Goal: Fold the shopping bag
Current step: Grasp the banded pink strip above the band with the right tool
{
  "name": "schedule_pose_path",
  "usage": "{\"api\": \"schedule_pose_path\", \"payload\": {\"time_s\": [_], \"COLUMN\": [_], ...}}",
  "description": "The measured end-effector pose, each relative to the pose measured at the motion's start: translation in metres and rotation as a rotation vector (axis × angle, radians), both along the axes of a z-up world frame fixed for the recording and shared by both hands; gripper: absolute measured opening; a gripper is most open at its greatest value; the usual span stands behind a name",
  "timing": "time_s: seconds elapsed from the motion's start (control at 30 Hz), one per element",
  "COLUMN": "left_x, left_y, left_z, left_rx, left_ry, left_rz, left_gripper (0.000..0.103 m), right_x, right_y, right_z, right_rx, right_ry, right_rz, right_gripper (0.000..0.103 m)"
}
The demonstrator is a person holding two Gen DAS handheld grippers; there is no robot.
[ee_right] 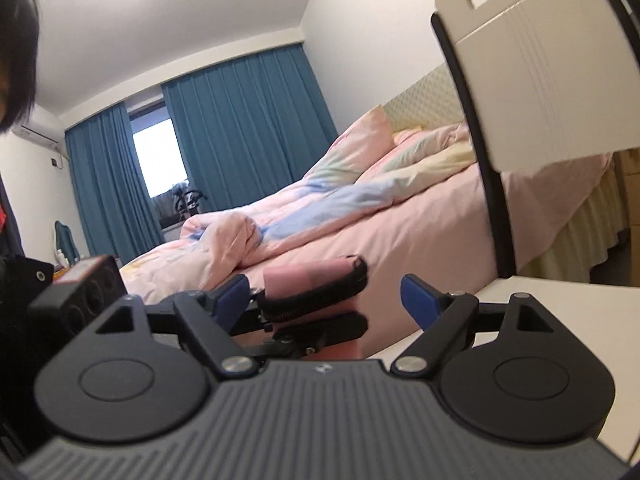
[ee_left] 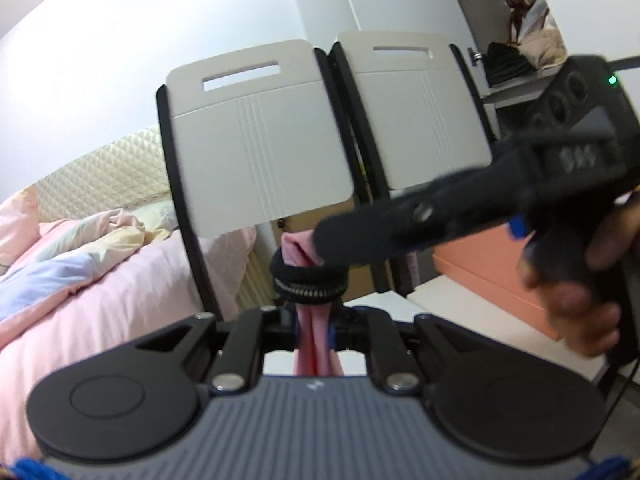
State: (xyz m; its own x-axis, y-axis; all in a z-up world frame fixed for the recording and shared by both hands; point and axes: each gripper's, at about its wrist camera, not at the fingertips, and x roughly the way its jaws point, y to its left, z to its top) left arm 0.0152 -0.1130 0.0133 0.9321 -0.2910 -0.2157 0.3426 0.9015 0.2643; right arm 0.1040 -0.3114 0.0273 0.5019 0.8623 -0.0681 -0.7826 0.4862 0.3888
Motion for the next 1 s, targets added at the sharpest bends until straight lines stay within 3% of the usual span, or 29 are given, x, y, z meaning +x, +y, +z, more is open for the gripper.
{"api": "schedule_pose_path", "payload": {"time_s": [0.13, 0.17, 0.23, 0.33, 0.43, 0.6, 0.67, 0.7, 0.77, 1.0], "left_x": [-0.004, -0.005, -0.005, -0.006, -0.004, 0.001, 0.002, 0.003, 0.005, 0.006], "left_y": [-0.002, -0.002, -0.002, -0.002, -0.004, -0.006, -0.005, -0.004, -0.003, -0.002], "left_z": [-0.001, -0.001, -0.001, -0.001, -0.002, -0.006, -0.006, -0.006, -0.007, -0.009], "left_rx": [0.008, 0.009, 0.008, 0.003, 0.016, 0.034, 0.026, 0.02, 0.01, 0.017], "left_ry": [-0.01, -0.011, -0.012, -0.013, -0.01, 0.016, 0.025, 0.035, 0.055, 0.081], "left_rz": [-0.027, -0.03, -0.028, -0.028, -0.028, -0.023, -0.019, -0.016, -0.013, -0.019], "left_gripper": [0.018, 0.019, 0.022, 0.024, 0.036, 0.038, 0.031, 0.019, 0.014, 0.012], "right_x": [0.004, 0.006, 0.008, 0.008, 0.006, 0.007, 0.009, 0.01, 0.011, 0.011], "right_y": [0.006, 0.007, 0.008, 0.01, 0.008, -0.011, -0.018, -0.02, -0.019, -0.035], "right_z": [-0.002, -0.003, -0.004, -0.004, -0.002, 0.005, 0.005, 0.005, 0.004, 0.006], "right_rx": [0.03, 0.039, 0.046, 0.041, 0.055, 0.158, 0.208, 0.218, 0.209, 0.281], "right_ry": [0.037, 0.056, 0.079, 0.08, 0.07, 0.073, 0.086, 0.091, 0.092, 0.053], "right_rz": [0.033, 0.039, 0.056, 0.057, 0.058, 0.011, 0.006, 0.005, -0.003, -0.099], "right_gripper": [0.084, 0.08, 0.063, 0.062, 0.062, 0.062, 0.062, 0.062, 0.063, 0.068]}}
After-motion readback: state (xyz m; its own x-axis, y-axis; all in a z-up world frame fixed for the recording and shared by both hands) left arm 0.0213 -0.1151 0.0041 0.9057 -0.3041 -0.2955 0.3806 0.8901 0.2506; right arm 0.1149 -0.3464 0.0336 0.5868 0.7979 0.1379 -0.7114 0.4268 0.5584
